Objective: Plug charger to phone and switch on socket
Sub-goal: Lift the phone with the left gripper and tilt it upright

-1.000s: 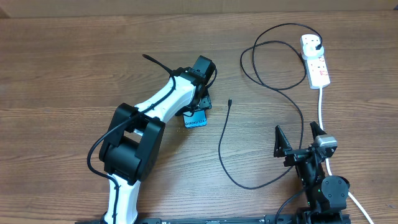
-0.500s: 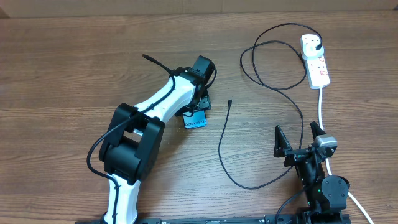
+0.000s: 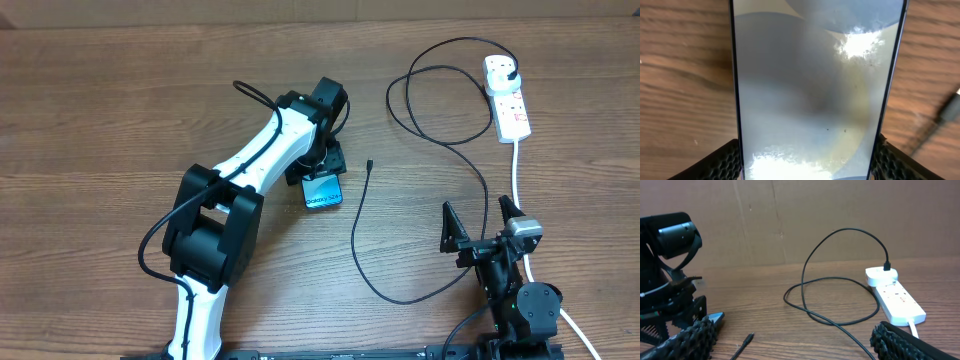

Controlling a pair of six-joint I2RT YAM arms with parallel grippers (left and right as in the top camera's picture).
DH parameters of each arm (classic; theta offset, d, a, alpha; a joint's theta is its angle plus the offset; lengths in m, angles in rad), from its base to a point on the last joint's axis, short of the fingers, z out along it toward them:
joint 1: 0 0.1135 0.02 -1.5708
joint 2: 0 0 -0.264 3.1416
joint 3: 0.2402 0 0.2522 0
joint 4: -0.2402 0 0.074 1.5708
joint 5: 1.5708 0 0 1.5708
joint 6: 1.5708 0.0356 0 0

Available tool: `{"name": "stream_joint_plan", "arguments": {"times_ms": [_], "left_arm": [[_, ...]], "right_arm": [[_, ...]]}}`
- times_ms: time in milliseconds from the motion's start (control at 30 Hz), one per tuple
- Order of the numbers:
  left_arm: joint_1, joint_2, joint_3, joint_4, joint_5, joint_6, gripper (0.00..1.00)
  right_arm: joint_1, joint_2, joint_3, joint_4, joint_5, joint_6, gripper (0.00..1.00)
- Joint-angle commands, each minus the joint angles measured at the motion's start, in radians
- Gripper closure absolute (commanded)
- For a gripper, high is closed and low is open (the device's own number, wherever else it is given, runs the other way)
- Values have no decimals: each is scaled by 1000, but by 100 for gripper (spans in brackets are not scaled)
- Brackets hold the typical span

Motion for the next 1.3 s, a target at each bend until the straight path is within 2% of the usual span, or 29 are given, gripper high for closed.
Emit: {"name": "stream_joint_plan", "arguments": {"times_ms": [0, 267, 633, 733, 967, 1267], "left_arm": [[19, 8, 60, -26, 138, -3, 28], [135, 8, 64, -29, 612, -3, 28], [261, 8, 64, 28, 1120, -24, 25], [277, 8, 64, 46, 1166, -62, 26], [285, 8, 64, 48, 1163, -80, 27], [285, 8, 64, 52, 1061, -100, 29]], "right_arm": [[5, -12, -10, 4, -1, 4, 0], [5, -12, -10, 4, -1, 4, 0], [5, -12, -10, 4, -1, 4, 0], [5, -12, -10, 4, -1, 4, 0], [5, -12, -10, 4, -1, 4, 0], [5, -12, -10, 4, -1, 4, 0]]}}
